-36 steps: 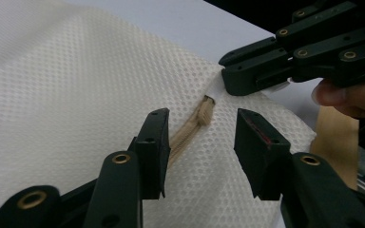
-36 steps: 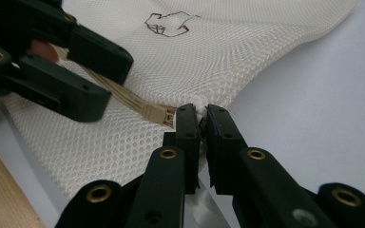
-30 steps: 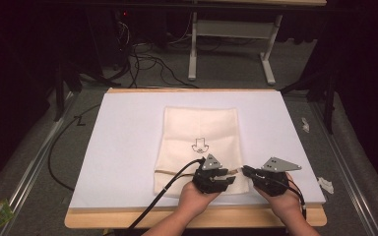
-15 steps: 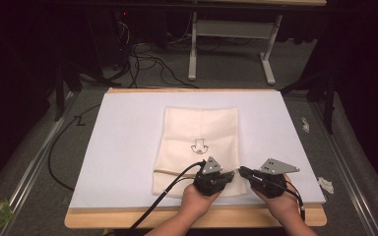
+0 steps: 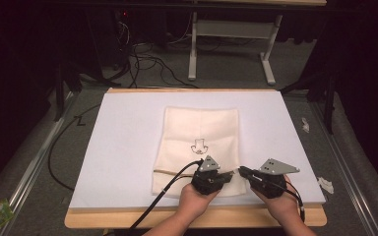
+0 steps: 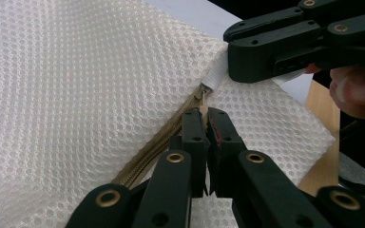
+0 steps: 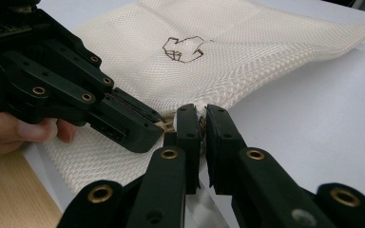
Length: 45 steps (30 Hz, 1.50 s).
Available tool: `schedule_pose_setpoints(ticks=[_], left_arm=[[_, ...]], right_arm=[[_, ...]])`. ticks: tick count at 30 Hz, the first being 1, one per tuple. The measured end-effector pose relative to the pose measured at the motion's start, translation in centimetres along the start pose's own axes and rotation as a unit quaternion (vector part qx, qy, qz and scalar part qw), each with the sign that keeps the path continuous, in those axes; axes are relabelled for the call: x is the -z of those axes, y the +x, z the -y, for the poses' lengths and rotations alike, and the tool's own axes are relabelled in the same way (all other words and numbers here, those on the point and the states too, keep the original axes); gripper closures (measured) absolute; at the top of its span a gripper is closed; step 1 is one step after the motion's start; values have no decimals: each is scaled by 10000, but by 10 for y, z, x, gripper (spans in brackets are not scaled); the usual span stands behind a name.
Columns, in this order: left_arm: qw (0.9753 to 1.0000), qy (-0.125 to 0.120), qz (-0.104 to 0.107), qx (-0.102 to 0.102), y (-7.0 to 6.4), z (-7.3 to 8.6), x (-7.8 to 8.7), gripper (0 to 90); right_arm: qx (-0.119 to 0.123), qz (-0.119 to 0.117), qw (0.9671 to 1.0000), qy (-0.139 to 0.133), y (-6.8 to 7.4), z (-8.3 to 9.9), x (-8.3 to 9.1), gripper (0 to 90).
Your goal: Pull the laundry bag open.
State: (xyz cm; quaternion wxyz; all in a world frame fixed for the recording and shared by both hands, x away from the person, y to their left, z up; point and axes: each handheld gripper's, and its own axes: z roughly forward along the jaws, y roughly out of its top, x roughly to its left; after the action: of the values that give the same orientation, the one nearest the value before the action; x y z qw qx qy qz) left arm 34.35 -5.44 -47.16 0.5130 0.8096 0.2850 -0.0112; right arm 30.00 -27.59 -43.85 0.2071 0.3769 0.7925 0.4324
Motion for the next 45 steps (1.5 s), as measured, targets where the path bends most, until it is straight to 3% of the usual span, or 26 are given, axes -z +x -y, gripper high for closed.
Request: schedule_pose_setpoints(ticks=[6,7,8,9,16,18,21,24,28,30,31,32,33,34,38,41,43,44,45], left_arm=[[9999,58,30,130,5,1,2,877],[9995,115,-45,278,12,4,4,877],[9995,115,-45,278,12,4,4,877],[9987,133,-18,496,21,8,7,877],[9982,194,-179,532,33,8,22,876],[9980,216,-140,570,37,8,27,875],[9985,255,-245,427,39,8,33,875],[9977,303,-364,490,48,10,52,875],[9970,495,-495,332,50,11,71,875],[9952,687,-685,160,50,15,84,876],[9951,621,-711,300,56,20,93,876],[9951,621,-711,300,56,20,93,876],[9944,495,-638,682,70,29,103,877],[9936,481,-576,849,78,33,108,877],[9925,406,-407,1075,90,32,123,877],[9914,462,-657,1030,97,33,138,878],[9890,377,-726,1229,109,40,154,878],[9888,266,-572,1351,114,44,163,877],[9890,295,-589,1327,113,46,165,874]], right_arm=[[-38,122,9999,-66,-2,-1,3,865],[-153,176,9997,-104,-7,0,5,865],[-153,176,9997,-104,-7,0,5,865],[-278,235,9992,-170,-14,1,10,865],[-476,433,9976,-241,-31,8,18,864],[-528,479,9972,-243,-34,9,19,863],[-550,525,9968,-266,-37,10,21,863],[-646,626,9956,-273,-44,12,24,863],[-689,511,9960,-262,-46,15,25,863],[-468,528,9974,-147,-36,11,19,863],[-452,552,9973,-157,-35,10,18,864],[-495,570,9970,-165,-35,10,18,864],[-541,569,9968,-174,-38,10,18,864],[-572,578,9966,-167,-39,11,18,864],[-716,614,9955,-114,-43,15,21,864],[-738,688,9948,-128,-46,15,21,864],[-786,801,9936,-120,-51,17,23,864],[-872,767,9931,-141,-56,19,24,863],[-961,555,9937,-157,-58,21,24,863]])
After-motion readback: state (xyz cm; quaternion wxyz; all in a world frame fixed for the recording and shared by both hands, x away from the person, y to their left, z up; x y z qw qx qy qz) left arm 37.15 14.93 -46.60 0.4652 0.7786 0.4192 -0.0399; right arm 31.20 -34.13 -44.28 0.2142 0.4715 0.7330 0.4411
